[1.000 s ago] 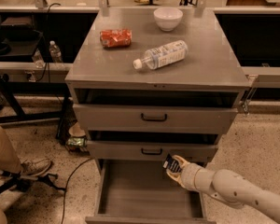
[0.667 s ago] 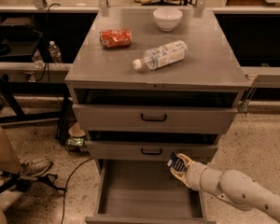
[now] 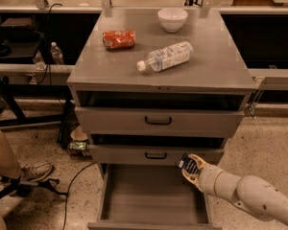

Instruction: Pick rxbar blueberry from bottom drawer and place on counter

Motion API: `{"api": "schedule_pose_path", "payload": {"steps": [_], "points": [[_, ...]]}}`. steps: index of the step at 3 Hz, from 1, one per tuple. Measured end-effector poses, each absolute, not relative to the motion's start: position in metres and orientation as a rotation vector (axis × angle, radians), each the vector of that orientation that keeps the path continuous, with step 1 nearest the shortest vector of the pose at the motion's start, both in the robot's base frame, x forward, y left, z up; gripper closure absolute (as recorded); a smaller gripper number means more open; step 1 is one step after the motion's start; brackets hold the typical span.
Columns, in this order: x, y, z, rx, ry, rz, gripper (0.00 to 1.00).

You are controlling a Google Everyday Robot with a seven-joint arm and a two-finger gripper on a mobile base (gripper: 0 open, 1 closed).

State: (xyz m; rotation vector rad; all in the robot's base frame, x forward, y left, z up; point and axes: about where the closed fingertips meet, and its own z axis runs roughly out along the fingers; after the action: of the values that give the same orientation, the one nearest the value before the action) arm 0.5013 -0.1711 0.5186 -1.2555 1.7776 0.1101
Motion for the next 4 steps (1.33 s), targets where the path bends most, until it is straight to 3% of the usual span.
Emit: {"api": "schedule_pose_path", "payload": {"steps": [2, 4], "points": [[0.499, -0.194, 0.562, -1.215, 1.743, 0.039, 1.0], [0.512, -0.24, 0.654, -1.149, 1.69, -0.161, 1.0]]}}
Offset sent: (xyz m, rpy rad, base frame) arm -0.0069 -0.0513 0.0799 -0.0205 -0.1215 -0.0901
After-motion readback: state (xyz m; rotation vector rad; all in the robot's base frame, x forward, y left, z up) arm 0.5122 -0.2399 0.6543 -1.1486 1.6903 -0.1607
